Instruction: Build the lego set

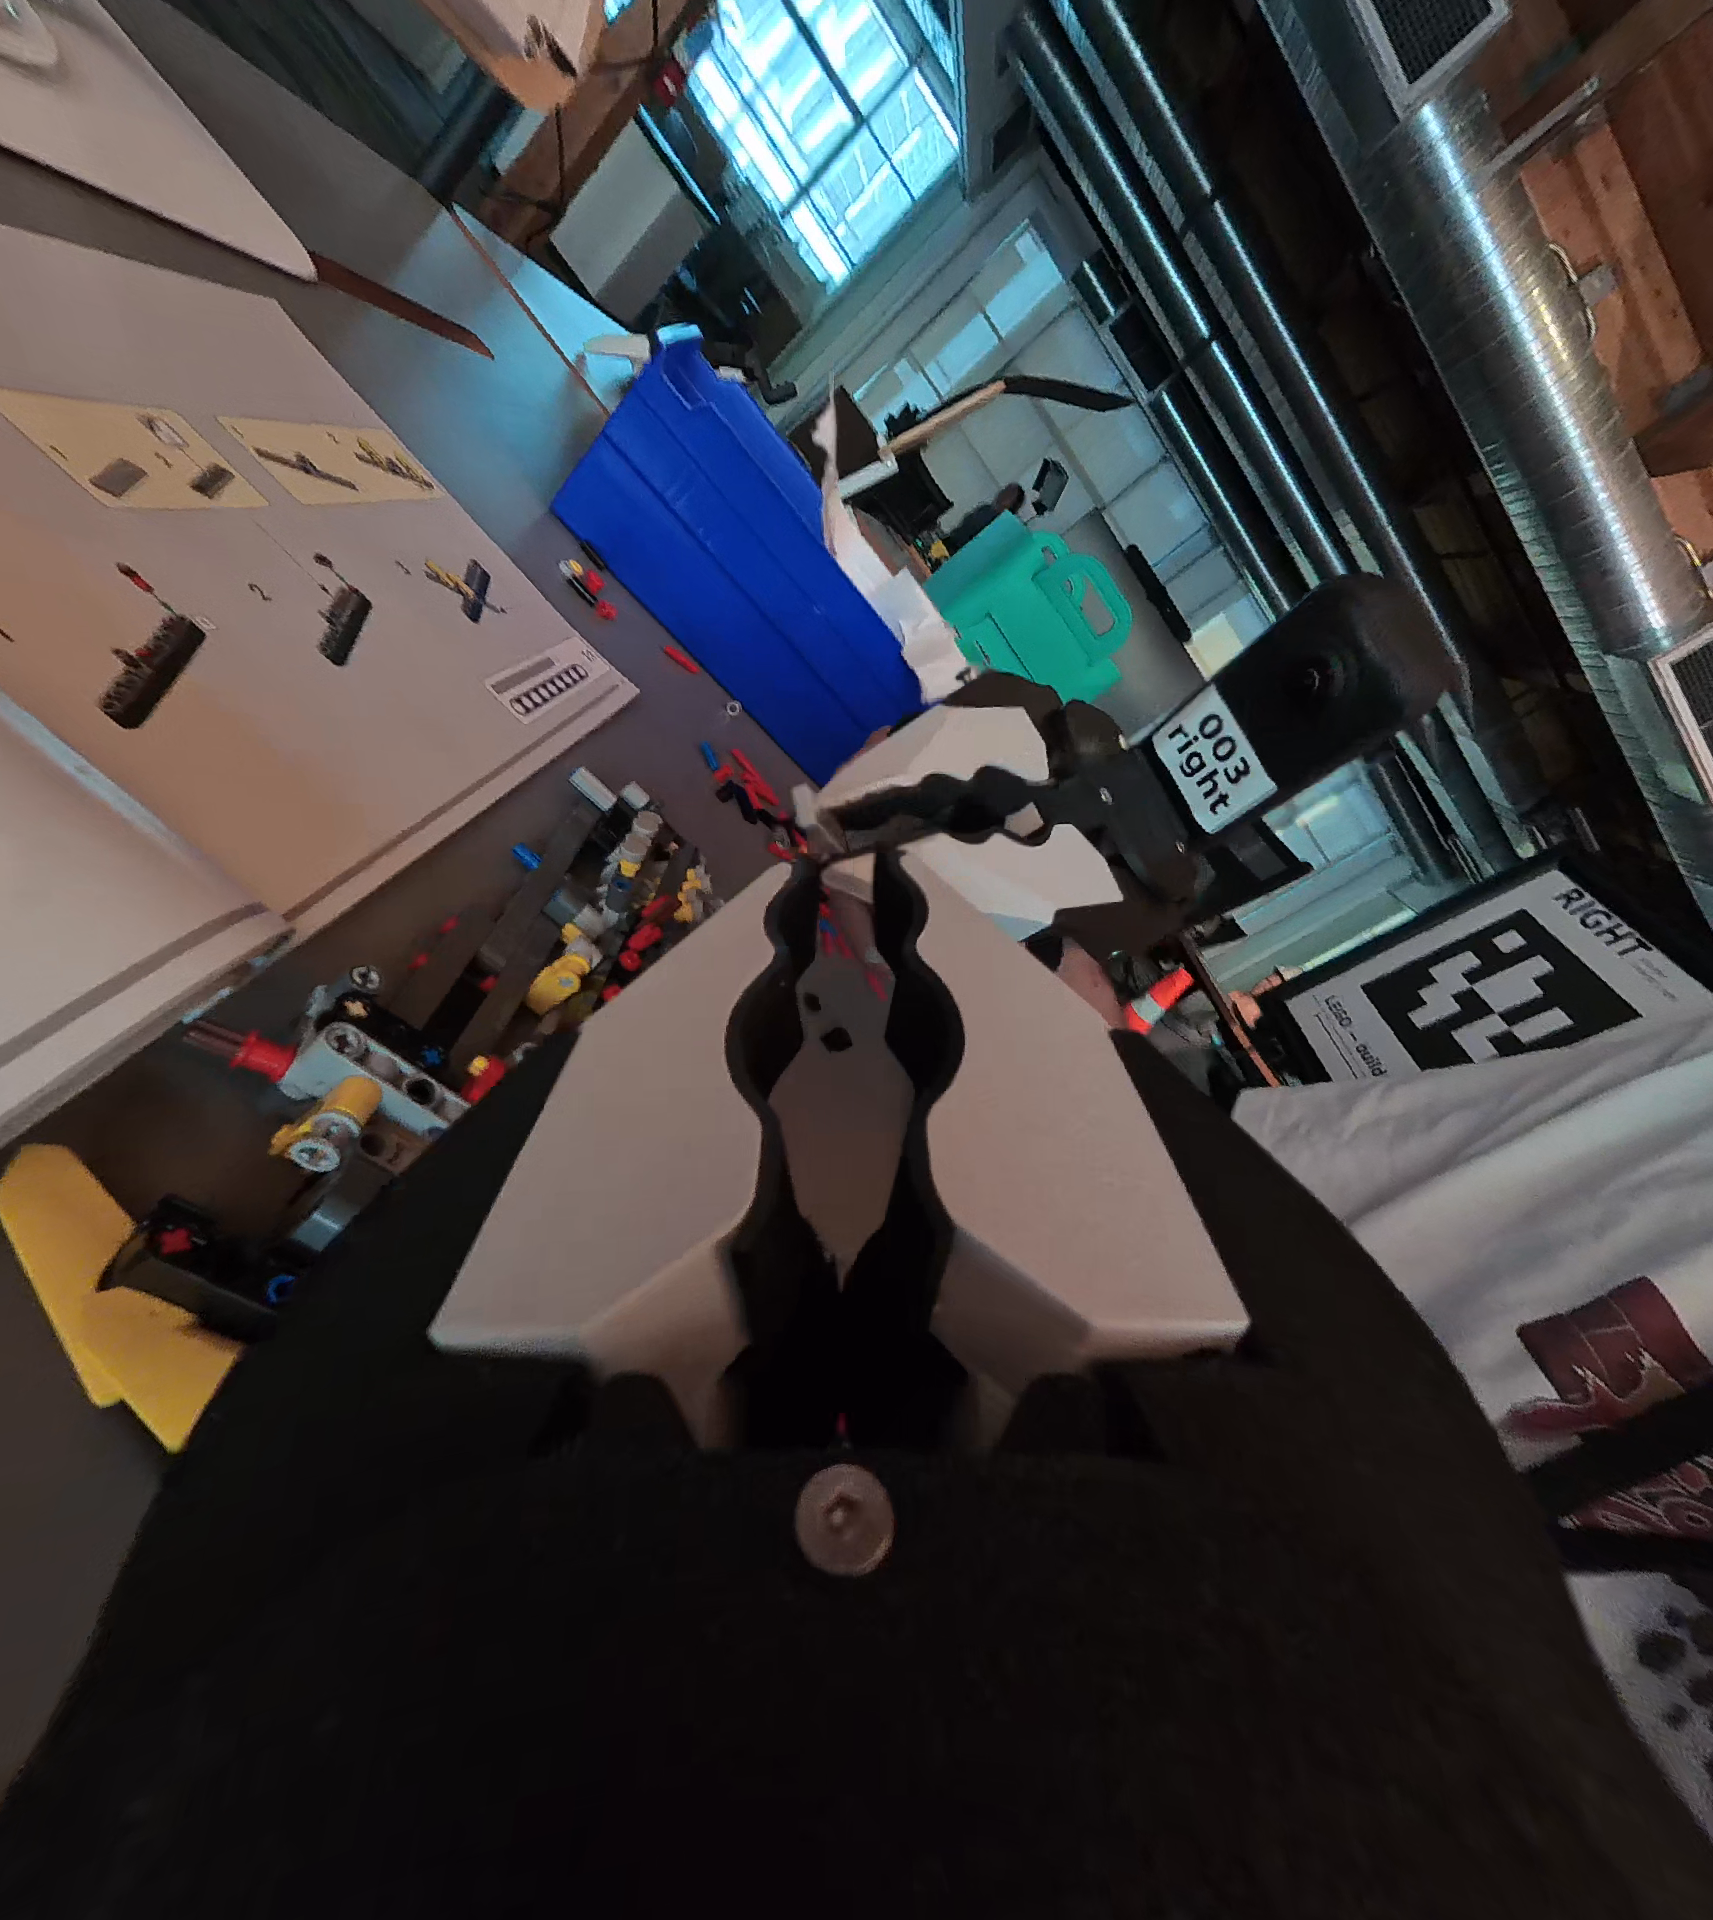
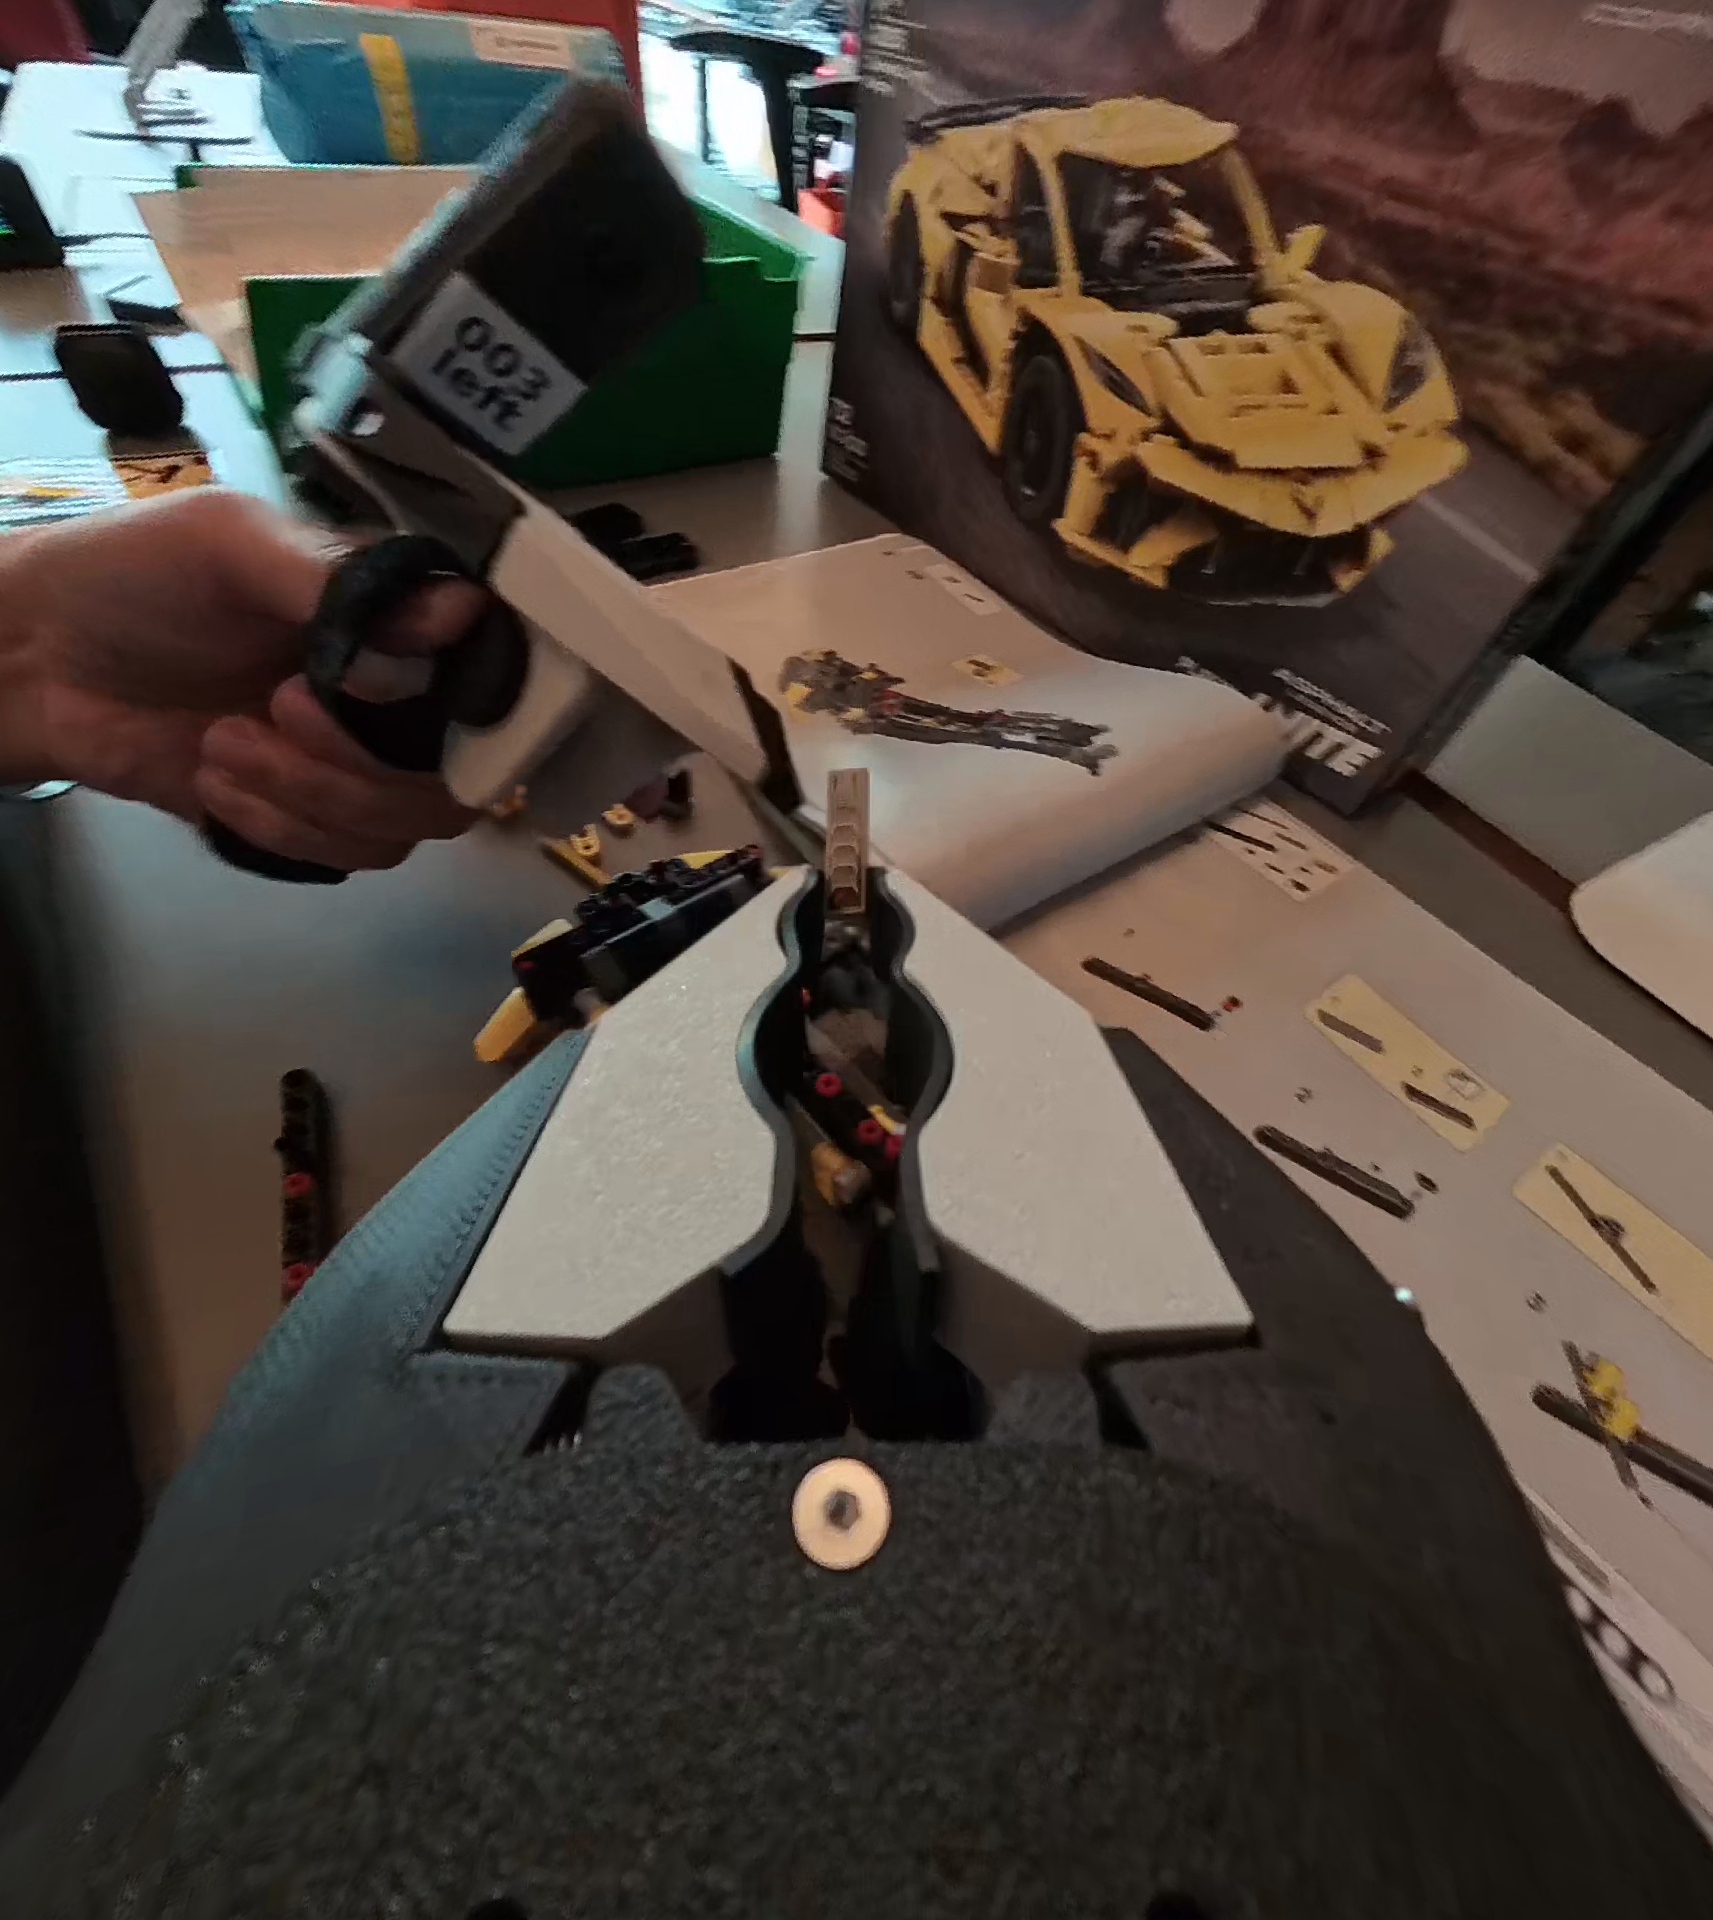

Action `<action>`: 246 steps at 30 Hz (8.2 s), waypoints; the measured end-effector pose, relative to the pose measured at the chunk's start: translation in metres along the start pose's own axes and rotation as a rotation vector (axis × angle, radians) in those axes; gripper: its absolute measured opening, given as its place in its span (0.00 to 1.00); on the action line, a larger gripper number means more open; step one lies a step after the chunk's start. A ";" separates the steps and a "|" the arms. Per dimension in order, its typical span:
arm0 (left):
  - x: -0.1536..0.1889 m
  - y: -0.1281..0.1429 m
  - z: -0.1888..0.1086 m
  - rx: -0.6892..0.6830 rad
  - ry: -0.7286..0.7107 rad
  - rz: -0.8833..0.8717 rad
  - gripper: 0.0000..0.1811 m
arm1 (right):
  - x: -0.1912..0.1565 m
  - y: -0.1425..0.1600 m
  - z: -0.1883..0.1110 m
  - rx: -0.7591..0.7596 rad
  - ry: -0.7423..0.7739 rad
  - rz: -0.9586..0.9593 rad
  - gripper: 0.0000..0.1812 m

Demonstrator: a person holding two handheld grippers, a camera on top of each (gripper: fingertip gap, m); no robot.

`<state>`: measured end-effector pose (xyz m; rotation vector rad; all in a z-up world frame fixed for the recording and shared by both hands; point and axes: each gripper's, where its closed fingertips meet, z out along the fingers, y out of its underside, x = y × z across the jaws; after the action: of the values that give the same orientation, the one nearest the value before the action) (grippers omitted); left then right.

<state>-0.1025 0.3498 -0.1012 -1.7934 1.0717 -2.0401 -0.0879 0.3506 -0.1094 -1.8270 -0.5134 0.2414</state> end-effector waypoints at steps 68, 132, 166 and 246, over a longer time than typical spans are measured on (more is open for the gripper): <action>-0.003 0.021 0.012 -0.219 -0.484 0.959 0.20 | 0.005 -0.020 -0.026 0.191 -0.450 0.748 0.01; 0.014 0.141 -0.054 -1.014 -0.290 1.008 0.04 | -0.143 0.060 -0.008 -0.438 -0.501 -0.345 0.05; -0.014 0.159 -0.071 -0.976 -0.288 0.892 0.03 | -0.090 0.127 -0.076 -0.843 -0.452 -0.254 0.05; 0.071 0.056 -0.022 -0.055 0.040 0.366 0.04 | -0.101 -0.017 -0.039 0.163 -0.577 0.635 0.04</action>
<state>-0.1560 0.2754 -0.0824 -1.4526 1.3632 -1.8469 -0.1645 0.2750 -0.0907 -1.7007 -0.2711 1.2294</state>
